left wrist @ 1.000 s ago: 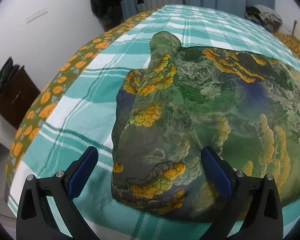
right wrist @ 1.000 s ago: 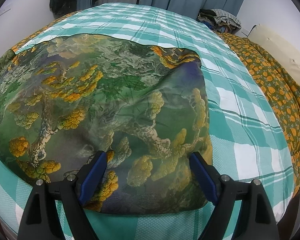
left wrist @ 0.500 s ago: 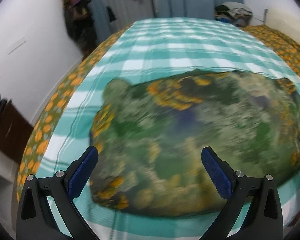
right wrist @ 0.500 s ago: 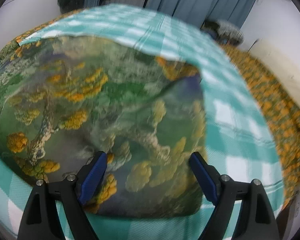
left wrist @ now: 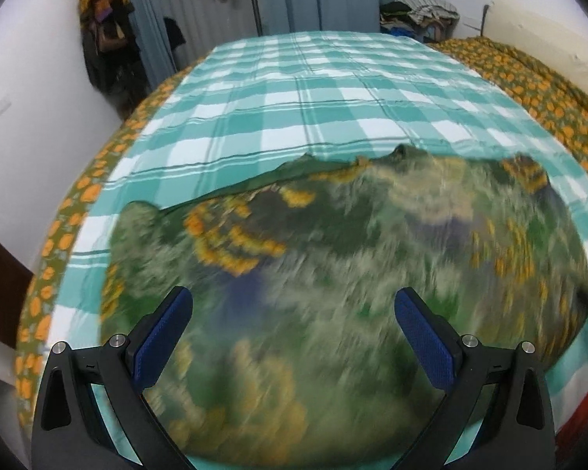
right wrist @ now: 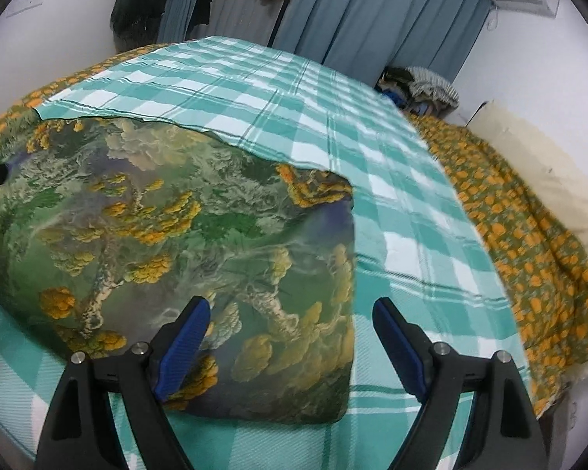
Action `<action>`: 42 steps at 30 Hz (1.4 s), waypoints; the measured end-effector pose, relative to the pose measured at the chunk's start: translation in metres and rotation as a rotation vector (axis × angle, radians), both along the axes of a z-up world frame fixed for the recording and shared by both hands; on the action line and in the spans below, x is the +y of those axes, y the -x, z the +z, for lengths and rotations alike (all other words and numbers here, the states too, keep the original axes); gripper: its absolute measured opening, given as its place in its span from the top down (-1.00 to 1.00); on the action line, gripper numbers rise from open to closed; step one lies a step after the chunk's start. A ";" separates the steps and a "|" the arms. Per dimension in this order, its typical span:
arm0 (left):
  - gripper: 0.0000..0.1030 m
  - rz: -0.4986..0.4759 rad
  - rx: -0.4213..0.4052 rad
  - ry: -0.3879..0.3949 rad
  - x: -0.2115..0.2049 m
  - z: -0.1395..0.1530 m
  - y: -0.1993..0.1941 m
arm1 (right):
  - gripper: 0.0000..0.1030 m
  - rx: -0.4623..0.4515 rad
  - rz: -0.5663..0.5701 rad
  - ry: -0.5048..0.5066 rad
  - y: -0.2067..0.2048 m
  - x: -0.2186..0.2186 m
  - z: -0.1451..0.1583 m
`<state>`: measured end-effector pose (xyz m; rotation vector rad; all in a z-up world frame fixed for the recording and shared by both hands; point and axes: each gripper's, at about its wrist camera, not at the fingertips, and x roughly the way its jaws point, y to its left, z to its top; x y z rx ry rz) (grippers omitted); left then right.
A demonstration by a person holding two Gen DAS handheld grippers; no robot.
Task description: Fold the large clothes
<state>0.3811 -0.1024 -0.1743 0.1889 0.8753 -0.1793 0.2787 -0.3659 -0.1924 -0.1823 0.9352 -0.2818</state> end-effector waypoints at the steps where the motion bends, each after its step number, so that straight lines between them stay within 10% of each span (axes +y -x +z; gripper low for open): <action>1: -0.99 0.007 0.009 0.012 -0.003 0.000 -0.010 | -0.69 0.004 0.003 -0.036 0.000 -0.002 -0.003; 12: -0.99 0.020 0.172 -0.039 -0.045 -0.053 -0.111 | -0.69 0.016 0.009 -0.203 0.014 -0.014 -0.027; 31: -0.99 -0.140 0.104 -0.014 -0.017 -0.053 0.060 | -0.69 -0.084 -0.128 -0.389 0.073 -0.061 -0.036; 42: -0.99 -0.215 0.134 0.139 -0.019 -0.028 0.078 | -0.72 -0.196 -0.329 -0.838 0.061 -0.127 -0.078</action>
